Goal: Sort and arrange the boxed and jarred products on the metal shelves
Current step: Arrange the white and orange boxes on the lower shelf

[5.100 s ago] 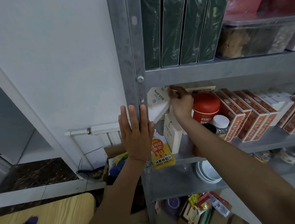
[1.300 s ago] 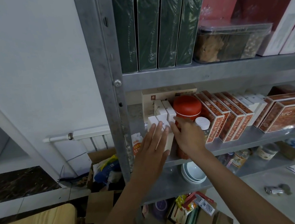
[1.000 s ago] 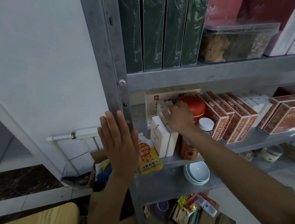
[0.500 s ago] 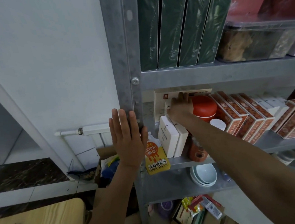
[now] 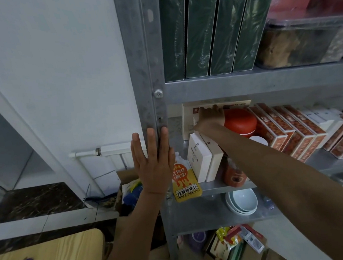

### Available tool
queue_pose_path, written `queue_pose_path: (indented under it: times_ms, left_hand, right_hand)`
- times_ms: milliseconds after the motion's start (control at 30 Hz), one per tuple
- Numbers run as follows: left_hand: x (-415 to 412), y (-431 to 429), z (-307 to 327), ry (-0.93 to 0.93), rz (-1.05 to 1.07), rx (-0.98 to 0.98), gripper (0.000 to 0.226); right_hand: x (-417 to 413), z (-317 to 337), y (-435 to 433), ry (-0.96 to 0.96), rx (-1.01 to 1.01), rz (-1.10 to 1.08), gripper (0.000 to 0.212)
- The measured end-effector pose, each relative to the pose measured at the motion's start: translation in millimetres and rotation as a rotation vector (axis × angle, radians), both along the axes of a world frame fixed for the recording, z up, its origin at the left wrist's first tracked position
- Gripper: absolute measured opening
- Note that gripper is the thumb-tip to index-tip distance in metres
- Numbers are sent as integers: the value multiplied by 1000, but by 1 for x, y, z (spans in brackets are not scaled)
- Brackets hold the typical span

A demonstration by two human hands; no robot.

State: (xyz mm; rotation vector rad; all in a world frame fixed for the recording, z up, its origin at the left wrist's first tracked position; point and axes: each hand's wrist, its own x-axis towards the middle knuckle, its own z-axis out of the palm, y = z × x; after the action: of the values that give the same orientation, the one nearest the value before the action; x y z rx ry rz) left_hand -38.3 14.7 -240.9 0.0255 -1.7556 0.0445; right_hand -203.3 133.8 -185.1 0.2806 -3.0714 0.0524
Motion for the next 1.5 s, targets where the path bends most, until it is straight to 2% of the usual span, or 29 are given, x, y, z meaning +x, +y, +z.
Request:
queue_pose_path:
  times_ms: [667,767,900,967,1067,1167,1267,1367,1433,1500]
  left_hand:
    - [-3,-3,-2,-9,-27,-8,54]
    - [-1,-2,0,-17,-23,-1,55]
    - [1,-2,0,-29,-14,6,56]
    - [2,-2,0,-38,-5,4,56]
    - [4,-3,1,-66,25,13,51]
    - [7,-3,3,-129,88,0,48]
    - [16,3,3,-186,101,32,52]
    - [31,22,2,-162,-45,154,54]
    - [42,35,1,-188,-190,152,56]
    - [50,45,5,-228,-315,146,54]
  right_hand:
    - [-9,1,-6,-89,-72,-131,35]
    - [-9,2,-5,-63,-121,-79,39]
    - [-3,12,-2,-39,-188,125,38]
    - [7,17,5,35,-179,270,38]
    - [32,22,27,291,-129,515,40]
    - [64,25,54,512,-261,726,45]
    - [100,17,84,619,-407,809,43]
    - [132,5,115,660,-481,821,31]
    - [149,1,128,686,-549,816,26]
    - [161,3,134,807,-512,873,27]
